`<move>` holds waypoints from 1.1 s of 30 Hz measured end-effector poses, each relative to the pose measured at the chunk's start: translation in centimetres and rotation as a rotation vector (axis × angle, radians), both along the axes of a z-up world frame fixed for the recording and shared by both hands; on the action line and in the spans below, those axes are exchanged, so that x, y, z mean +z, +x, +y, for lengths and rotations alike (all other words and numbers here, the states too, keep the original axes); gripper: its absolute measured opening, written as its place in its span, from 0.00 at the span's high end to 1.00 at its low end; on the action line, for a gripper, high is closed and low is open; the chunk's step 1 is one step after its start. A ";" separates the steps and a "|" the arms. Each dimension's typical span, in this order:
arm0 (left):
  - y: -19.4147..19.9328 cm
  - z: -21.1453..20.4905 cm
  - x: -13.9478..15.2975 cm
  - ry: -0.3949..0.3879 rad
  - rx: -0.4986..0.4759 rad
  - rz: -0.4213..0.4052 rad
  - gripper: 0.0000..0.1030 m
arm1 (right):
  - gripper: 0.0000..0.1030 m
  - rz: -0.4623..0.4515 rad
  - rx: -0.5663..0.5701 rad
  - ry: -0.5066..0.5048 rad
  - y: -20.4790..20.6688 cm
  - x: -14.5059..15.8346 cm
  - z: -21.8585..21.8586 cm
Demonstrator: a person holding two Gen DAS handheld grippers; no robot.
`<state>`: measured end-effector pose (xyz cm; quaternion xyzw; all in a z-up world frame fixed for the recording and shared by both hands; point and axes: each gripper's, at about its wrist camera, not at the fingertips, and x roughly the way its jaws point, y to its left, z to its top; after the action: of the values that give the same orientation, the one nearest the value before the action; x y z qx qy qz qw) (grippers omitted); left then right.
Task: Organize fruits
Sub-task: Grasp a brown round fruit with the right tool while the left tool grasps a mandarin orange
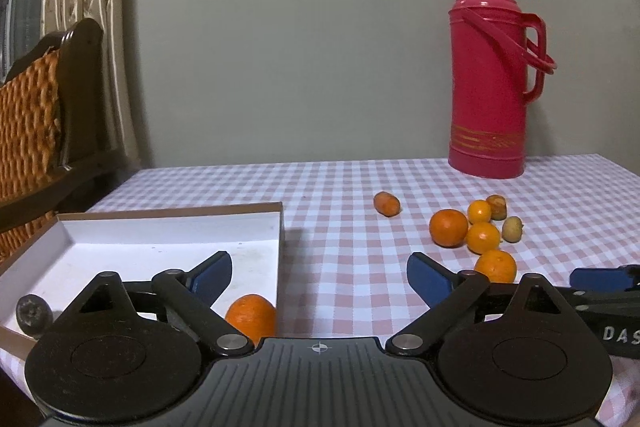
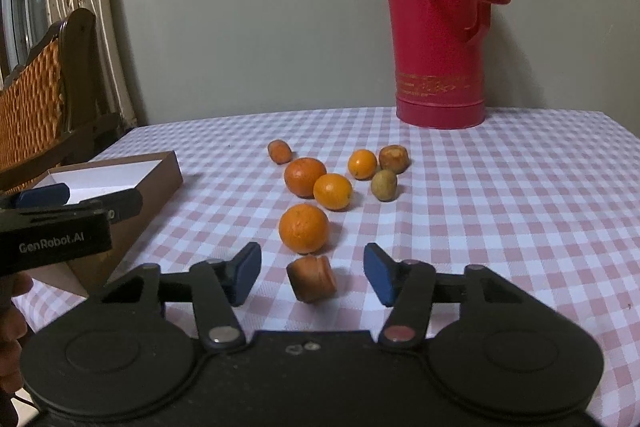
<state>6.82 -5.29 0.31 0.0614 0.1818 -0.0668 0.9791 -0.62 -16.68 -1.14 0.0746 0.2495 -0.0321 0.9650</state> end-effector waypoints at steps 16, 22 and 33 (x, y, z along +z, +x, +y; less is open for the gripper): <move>1.1 -2.5 -1.0 0.001 -0.047 0.042 0.08 | 0.79 0.047 -0.021 0.009 1.2 -1.2 -0.5; 1.5 -4.3 -1.7 0.007 -0.075 0.065 0.08 | 0.79 0.041 -0.094 0.018 0.6 -0.9 -2.5; 2.0 -7.9 -2.6 0.008 -0.146 0.091 0.08 | 0.80 0.036 -0.179 0.044 -0.7 -1.1 -5.9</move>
<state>8.80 -13.19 -2.24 0.0752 0.2213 -0.1400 0.9622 -1.29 -22.54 -2.19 0.1170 0.2600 -0.1139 0.9517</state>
